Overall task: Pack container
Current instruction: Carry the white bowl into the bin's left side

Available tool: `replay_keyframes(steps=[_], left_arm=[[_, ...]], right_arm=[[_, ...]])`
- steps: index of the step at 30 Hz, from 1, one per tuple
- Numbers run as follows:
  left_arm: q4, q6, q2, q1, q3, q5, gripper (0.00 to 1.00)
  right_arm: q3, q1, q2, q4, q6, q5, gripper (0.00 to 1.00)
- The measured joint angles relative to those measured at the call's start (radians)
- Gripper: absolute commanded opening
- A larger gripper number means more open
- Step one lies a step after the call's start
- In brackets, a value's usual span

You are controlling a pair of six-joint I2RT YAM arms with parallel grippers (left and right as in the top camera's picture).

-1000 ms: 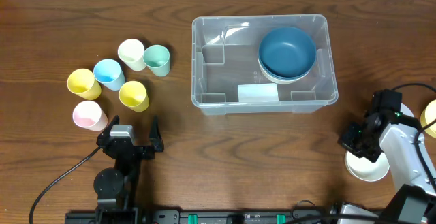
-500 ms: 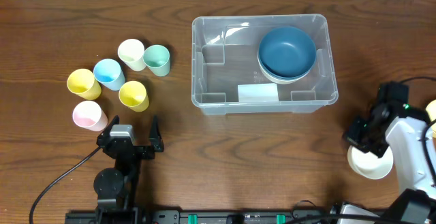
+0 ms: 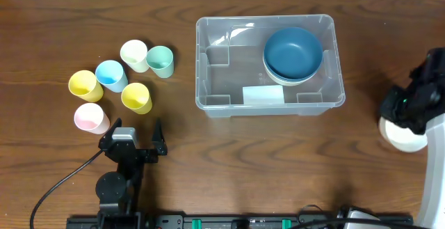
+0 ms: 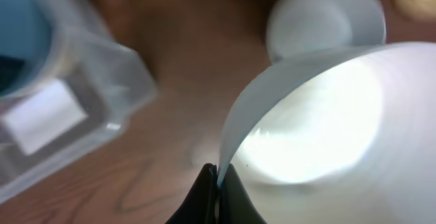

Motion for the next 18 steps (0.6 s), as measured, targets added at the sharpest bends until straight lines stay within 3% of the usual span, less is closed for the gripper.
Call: replay_keyframes(steps=[6, 18], left_arm=[[0.0, 0.0, 0.0, 0.0, 0.0, 0.0, 0.98], [0.0, 0.0, 0.0, 0.0, 0.0, 0.0, 0.98]], right_arm=[[0.121, 0.117, -0.029, 0.062, -0.078, -0.061, 0.01], [0.141, 0.632, 0.037, 0.322, -0.12, -0.057, 0.01]])
